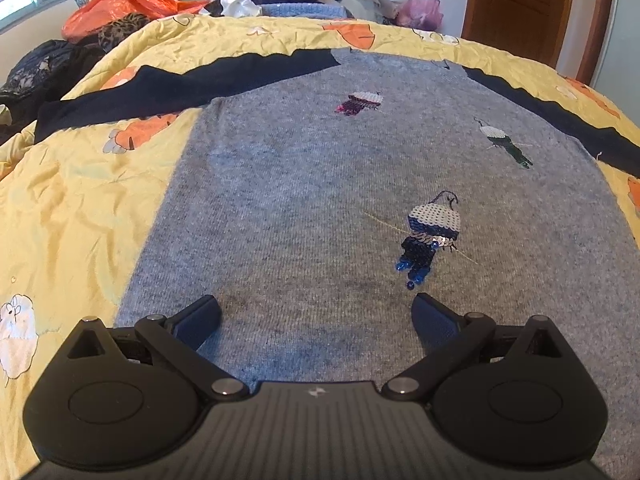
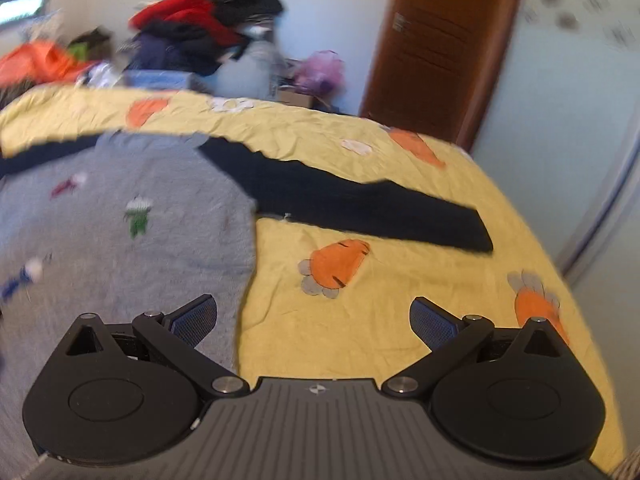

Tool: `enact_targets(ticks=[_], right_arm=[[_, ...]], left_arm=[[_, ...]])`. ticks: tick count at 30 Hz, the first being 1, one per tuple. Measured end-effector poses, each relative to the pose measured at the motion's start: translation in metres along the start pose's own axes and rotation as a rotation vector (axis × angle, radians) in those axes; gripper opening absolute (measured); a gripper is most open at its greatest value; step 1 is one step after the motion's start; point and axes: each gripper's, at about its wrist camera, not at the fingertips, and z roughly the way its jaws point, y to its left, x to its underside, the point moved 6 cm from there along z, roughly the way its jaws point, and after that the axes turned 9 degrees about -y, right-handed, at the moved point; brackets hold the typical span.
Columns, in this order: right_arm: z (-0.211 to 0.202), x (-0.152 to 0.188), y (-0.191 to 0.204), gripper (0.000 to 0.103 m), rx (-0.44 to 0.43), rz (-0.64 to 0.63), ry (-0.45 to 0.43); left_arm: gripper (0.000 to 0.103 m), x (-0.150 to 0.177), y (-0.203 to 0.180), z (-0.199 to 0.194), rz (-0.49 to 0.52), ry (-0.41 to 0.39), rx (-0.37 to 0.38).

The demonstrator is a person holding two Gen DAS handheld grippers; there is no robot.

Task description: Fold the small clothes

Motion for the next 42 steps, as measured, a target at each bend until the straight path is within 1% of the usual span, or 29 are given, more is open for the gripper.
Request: enact_targets(ticks=[2,3,7,11,14,19,22,26,33,42], right_arm=[[0.001,0.006,0.002,0.103,-0.061,0.076,0.011],[0.002,0.011,0.007,0.103,-0.085,0.089,0.020],[0.008,0.027,0.031,0.103,-0.104,0.071,0.046],[0.009,0.029,0.053,0.103,-0.146,0.075,0.061],[0.008,0.026,0.064,0.103,-0.152,0.047,0.043],[0.009,0.021,0.068,0.103,-0.162,0.052,0.025],[0.012,0.020,0.068,0.103,-0.155,0.050,0.025],[0.014,0.021,0.066,0.103,-0.151,0.051,0.029],[0.021,0.025,0.062,0.103,-0.139,0.052,0.042],[0.028,0.022,0.056,0.103,-0.124,0.048,0.048]], left_arm=[[0.103,0.000,-0.001,0.000,0.009,-0.010,-0.004],[0.103,-0.001,-0.002,0.000,0.019,-0.019,0.000],[0.103,-0.002,0.000,0.000,0.047,-0.007,0.026],[0.103,-0.003,0.000,-0.001,0.052,0.011,0.022],[0.103,-0.005,-0.002,-0.005,0.063,-0.003,0.016],[0.103,-0.017,-0.002,-0.008,0.069,-0.048,0.004],[0.103,-0.020,0.000,-0.002,0.057,-0.034,0.005],[0.103,-0.022,0.001,0.000,0.056,-0.046,0.001],[0.103,-0.023,-0.002,0.006,0.050,-0.047,0.025],[0.103,-0.025,0.006,0.018,0.021,-0.042,0.012]])
